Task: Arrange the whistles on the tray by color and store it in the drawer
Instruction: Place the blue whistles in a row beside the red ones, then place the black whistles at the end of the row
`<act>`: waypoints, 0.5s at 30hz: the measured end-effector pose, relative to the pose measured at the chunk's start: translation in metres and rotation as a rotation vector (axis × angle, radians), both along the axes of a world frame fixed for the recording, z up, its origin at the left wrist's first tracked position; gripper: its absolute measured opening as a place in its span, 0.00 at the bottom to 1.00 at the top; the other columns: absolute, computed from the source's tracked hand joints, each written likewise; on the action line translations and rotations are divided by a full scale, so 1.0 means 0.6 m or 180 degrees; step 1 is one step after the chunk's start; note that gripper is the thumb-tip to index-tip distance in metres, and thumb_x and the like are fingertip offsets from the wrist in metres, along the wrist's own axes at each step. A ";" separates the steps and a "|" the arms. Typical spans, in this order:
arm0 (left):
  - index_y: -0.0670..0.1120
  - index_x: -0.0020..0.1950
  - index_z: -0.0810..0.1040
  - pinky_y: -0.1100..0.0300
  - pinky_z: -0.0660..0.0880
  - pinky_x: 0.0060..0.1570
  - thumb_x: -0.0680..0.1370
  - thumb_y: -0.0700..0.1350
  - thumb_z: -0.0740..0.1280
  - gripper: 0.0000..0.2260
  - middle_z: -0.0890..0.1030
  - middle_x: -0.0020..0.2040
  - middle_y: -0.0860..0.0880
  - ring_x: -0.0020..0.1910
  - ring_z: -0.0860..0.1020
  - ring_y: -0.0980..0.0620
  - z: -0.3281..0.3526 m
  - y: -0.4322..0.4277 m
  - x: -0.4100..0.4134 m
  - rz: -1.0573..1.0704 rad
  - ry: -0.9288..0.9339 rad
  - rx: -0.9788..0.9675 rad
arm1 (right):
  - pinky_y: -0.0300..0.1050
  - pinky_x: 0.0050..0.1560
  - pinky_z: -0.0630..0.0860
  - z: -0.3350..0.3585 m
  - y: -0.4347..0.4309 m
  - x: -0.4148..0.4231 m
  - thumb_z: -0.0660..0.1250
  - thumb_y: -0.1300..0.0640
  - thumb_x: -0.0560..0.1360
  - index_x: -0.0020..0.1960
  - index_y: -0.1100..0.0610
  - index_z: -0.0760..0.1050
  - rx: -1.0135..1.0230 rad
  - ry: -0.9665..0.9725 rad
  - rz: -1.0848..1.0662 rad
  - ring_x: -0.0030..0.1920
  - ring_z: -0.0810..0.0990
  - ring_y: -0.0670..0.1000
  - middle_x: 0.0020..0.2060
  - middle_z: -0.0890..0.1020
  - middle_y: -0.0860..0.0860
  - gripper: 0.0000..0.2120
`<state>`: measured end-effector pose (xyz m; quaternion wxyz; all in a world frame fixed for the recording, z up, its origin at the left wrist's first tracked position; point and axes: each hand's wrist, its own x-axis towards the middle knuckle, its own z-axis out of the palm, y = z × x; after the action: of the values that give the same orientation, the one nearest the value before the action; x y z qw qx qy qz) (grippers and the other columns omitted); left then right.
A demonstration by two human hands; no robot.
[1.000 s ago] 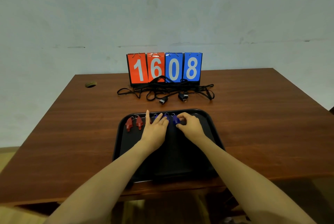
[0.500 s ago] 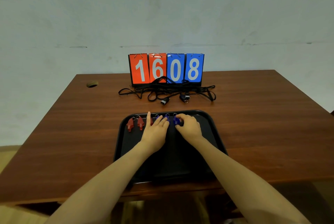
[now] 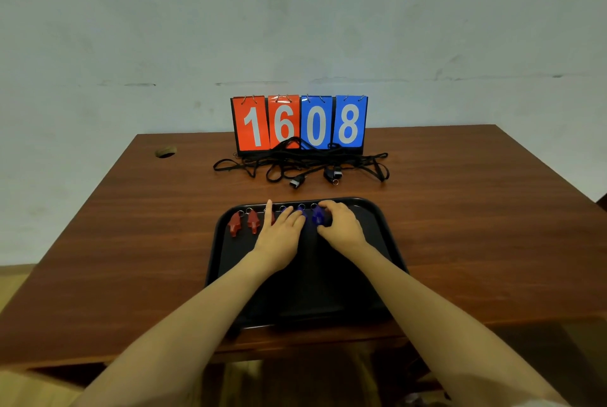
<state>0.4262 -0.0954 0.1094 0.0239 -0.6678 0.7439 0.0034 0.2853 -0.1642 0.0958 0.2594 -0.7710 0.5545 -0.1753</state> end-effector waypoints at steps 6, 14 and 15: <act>0.44 0.77 0.53 0.52 0.46 0.75 0.76 0.36 0.57 0.30 0.55 0.77 0.45 0.75 0.57 0.47 0.003 -0.022 -0.004 0.0145 0.0643 -0.0679 | 0.51 0.61 0.74 0.016 -0.025 -0.021 0.63 0.59 0.76 0.68 0.53 0.68 -0.0336 -0.0273 -0.0234 0.65 0.72 0.54 0.65 0.72 0.52 0.21; 0.46 0.75 0.60 0.50 0.69 0.63 0.76 0.36 0.60 0.27 0.57 0.75 0.43 0.71 0.60 0.41 0.029 -0.136 0.010 0.0723 0.1052 -0.0051 | 0.54 0.63 0.73 0.040 -0.142 -0.025 0.58 0.63 0.78 0.74 0.52 0.60 -0.0021 0.0235 -0.0231 0.67 0.68 0.61 0.71 0.63 0.58 0.25; 0.47 0.75 0.59 0.49 0.70 0.62 0.77 0.36 0.60 0.27 0.56 0.75 0.43 0.71 0.60 0.41 0.027 -0.150 0.015 0.0735 0.1049 0.0025 | 0.55 0.63 0.72 0.039 -0.157 -0.021 0.57 0.65 0.78 0.75 0.52 0.59 0.0084 0.0342 -0.0202 0.67 0.68 0.62 0.72 0.61 0.59 0.27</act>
<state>0.4353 -0.1855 0.1258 -0.0962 -0.7390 0.6562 0.1184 0.2725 -0.2584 0.1190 0.2337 -0.7578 0.5941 -0.1345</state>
